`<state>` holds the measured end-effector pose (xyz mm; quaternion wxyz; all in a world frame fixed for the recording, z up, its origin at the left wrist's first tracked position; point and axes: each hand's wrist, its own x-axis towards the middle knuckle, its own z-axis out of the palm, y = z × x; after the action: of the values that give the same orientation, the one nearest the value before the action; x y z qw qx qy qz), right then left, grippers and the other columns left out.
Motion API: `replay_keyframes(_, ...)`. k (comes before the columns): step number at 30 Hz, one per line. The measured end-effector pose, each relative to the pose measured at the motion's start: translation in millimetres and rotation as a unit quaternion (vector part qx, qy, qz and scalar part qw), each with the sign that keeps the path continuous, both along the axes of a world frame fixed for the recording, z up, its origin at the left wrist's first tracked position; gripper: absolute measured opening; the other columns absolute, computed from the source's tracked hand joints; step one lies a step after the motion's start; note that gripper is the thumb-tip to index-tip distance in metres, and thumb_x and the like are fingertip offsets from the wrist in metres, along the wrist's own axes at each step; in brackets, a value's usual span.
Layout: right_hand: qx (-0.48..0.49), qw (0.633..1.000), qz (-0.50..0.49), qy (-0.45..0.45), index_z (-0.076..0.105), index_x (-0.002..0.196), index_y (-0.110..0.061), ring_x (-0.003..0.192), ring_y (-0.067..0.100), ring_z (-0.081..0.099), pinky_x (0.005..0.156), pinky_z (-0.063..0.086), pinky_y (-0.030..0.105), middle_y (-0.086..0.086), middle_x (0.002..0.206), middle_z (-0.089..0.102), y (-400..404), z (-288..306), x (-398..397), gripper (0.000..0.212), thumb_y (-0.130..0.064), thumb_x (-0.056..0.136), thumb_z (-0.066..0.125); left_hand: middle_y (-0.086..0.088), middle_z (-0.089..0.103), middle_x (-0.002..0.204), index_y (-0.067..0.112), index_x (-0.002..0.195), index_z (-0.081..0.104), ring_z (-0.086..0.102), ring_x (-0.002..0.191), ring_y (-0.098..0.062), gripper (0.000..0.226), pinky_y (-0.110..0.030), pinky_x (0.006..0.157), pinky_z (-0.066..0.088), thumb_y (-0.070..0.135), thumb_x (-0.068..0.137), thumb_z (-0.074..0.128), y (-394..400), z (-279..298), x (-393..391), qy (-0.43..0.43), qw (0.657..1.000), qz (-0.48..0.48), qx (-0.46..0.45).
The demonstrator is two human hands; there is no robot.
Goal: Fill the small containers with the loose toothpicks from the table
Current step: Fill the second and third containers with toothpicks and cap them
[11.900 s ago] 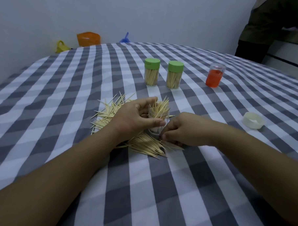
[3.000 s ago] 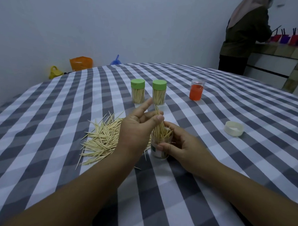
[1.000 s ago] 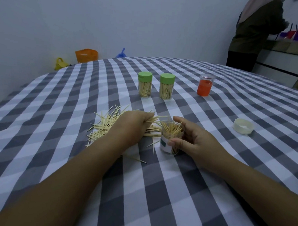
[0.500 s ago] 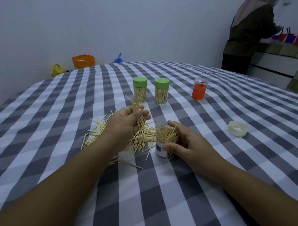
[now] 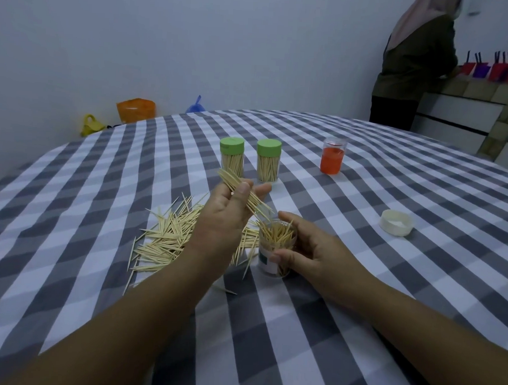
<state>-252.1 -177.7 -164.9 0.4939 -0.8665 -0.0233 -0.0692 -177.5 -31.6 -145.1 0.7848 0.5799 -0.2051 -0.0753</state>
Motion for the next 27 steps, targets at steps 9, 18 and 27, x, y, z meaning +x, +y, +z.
replay_keyframes(9, 0.009, 1.0, 0.01, -0.009, 0.033, 0.144, -0.03, 0.116, 0.002, 0.056, 0.1, 0.047, 0.028, -0.008, 0.132, 0.056, -1.0, -1.3, -0.5, 0.073, -0.036, 0.079, 0.065, 0.021, 0.058, 0.112, 0.027, 0.102, 0.062, 0.054, 0.101, 0.012, 0.022, -0.006, 0.083, 0.044, 0.029, 0.099, 0.04, -2.7, -13.1, -3.7, -0.12, 0.975, -0.007, 0.186)
replay_keyframes(18, -0.012, 1.0, 0.005, -0.018, 0.034, 0.145, -0.026, 0.114, 0.003, 0.057, 0.102, 0.046, 0.033, -0.009, 0.128, 0.059, -2.5, -3.0, 1.2, 0.072, -0.036, 0.081, 0.067, 0.014, 0.051, 0.125, 0.038, 0.105, 0.058, 0.045, 0.114, 0.015, 0.022, -0.002, 0.092, 0.033, 0.031, 0.101, 0.037, 1.2, -10.8, -1.6, -0.173, 0.964, 0.011, 0.203)
replay_keyframes(27, -0.015, 1.0, 0.008, -0.013, 0.034, 0.145, -0.024, 0.115, 0.004, 0.057, 0.101, 0.047, 0.032, -0.008, 0.129, 0.058, -1.8, -2.0, 0.8, 0.079, -0.045, 0.074, 0.063, 0.021, 0.039, 0.137, 0.052, 0.117, 0.047, 0.03, 0.128, 0.014, 0.036, -0.009, 0.106, 0.021, 0.054, 0.092, 0.021, 1.4, -13.2, 0.8, -0.21, 0.943, -0.002, 0.257)
